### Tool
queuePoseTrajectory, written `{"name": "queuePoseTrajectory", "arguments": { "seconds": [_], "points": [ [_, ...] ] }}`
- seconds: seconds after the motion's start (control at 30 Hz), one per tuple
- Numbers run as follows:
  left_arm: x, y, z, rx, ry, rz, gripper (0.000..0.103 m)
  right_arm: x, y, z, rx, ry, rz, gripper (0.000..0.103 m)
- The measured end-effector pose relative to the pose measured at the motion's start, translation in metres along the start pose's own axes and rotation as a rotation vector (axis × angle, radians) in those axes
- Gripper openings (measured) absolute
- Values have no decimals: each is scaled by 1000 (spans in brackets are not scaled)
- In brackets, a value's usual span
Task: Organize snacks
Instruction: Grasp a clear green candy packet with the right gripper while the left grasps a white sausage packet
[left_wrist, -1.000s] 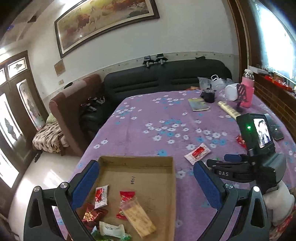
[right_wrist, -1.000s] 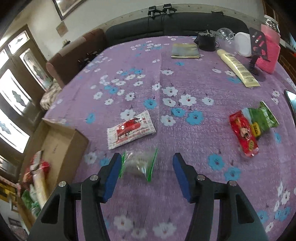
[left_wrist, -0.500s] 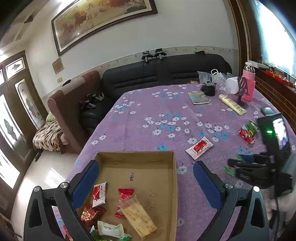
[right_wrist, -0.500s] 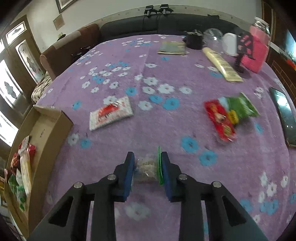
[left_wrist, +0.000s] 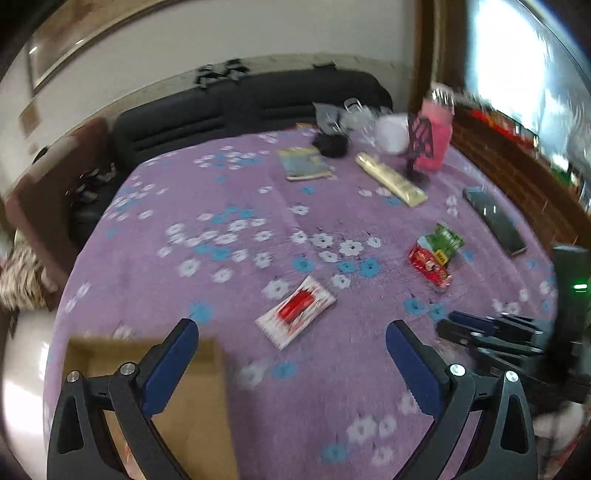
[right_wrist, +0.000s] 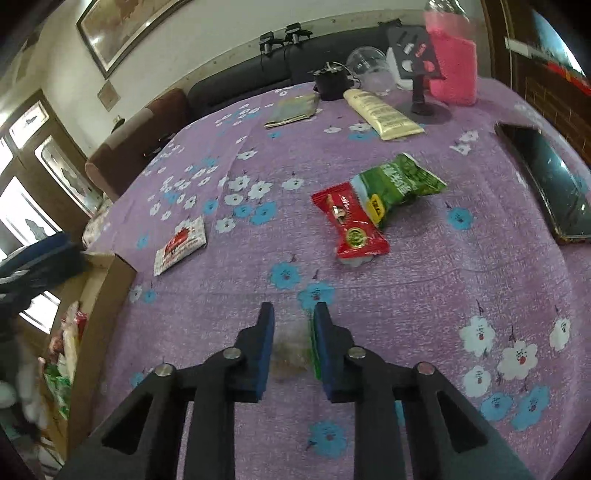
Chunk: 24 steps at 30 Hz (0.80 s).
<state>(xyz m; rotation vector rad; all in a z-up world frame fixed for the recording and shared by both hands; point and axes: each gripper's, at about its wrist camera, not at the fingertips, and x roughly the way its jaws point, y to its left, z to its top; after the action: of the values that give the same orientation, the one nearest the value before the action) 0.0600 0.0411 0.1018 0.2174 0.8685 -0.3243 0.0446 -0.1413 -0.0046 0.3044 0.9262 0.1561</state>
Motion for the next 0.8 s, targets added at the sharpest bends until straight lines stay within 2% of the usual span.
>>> {"name": "queuePoseTrajectory", "arguments": {
  "seconds": [0.2, 0.3, 0.37, 0.43, 0.47, 0.5, 0.57, 0.73, 0.77, 0.8],
  "points": [
    [73, -8, 22, 66, 142, 16, 103, 1, -20, 4, 91, 23, 48, 16],
    [95, -1, 21, 50, 212, 5, 101, -1, -28, 7, 138, 28, 90, 18],
    [103, 0, 16, 42, 263, -42, 90, -4, -30, 7, 152, 28, 96, 29],
    [100, -4, 11, 34, 271, -99, 60, -6, -30, 8, 156, 26, 103, 30],
    [97, -6, 9, 42, 274, -105, 55, -8, -29, 8, 152, 24, 109, 32],
    [93, -10, 6, 58, 271, -106, 42, -9, -27, 8, 145, 24, 112, 34],
    [88, -16, 1, 69, 270, -116, 41, -8, -24, 8, 128, 32, 113, 43],
    [78, -22, -8, 70, 245, -94, 41, -5, -8, 3, 67, 55, 100, 45],
    [79, -20, -6, 59, 241, -86, 42, -5, -4, 2, 44, 57, 88, 48],
    [80, -19, -6, 53, 236, -76, 48, -4, 0, 1, 26, 60, 78, 51]
  ]
}}
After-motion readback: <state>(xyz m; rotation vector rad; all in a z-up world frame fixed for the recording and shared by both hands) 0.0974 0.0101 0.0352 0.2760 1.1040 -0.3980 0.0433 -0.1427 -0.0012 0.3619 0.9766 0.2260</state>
